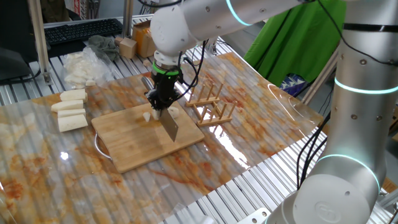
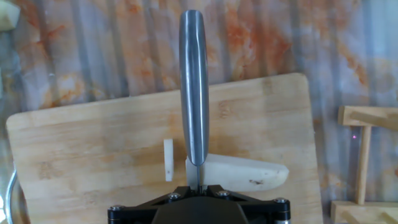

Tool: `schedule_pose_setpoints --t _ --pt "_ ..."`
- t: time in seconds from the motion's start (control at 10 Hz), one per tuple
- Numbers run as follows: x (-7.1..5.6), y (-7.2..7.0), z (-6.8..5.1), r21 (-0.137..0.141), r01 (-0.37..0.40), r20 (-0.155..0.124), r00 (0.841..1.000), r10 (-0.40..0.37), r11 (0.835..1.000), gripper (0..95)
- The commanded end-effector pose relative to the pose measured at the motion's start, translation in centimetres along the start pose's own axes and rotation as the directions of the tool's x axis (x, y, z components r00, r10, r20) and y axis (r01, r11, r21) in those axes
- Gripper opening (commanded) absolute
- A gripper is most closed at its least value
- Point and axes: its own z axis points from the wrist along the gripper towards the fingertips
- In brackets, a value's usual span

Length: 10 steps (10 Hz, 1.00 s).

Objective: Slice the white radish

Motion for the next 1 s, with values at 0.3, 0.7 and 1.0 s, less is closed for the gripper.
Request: schedule_pose_setpoints --t 0.3,0.7,1.0 --pt "-0.8 0.3 3.0 -0.002 0.006 0.017 1.000 -0.006 1.000 0.0" --pt "-0.4 0.2 1.8 -0.020 -0.002 0.016 1.000 0.002 1.000 0.0" --pt "-0.3 -0.1 0.7 -0.009 0.004 0.004 1.000 -0.004 1.000 0.0"
